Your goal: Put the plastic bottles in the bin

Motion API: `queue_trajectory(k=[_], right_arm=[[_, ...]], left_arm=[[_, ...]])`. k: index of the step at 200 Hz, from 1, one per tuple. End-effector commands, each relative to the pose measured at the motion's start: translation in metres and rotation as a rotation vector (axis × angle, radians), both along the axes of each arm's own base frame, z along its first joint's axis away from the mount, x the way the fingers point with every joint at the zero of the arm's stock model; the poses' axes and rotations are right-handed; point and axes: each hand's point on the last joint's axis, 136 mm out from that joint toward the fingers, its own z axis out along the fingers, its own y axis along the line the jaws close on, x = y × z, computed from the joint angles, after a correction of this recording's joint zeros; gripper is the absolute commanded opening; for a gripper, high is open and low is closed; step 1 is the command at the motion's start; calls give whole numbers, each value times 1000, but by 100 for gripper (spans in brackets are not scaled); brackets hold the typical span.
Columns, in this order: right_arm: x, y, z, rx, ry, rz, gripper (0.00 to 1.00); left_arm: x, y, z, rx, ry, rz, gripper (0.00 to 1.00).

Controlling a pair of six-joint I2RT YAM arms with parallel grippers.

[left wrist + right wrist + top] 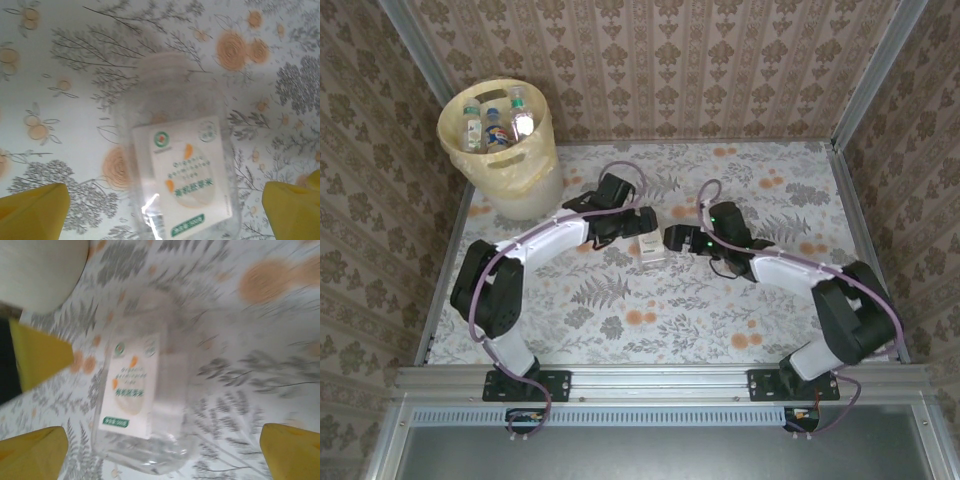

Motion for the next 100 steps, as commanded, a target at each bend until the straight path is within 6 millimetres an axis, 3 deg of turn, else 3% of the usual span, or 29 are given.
queue_trajectory(k=[1, 32, 100], right_arm=[[2, -37, 1, -54, -28, -156, 100], [-4, -52, 6, -62, -54, -198, 100], [-16, -31, -3, -13, -52, -60, 100]], left_arm=[[-6, -5, -6, 88, 15, -24, 100], [-10, -18, -11, 112, 33, -32, 100], [-18, -34, -23, 151, 89, -37, 100]])
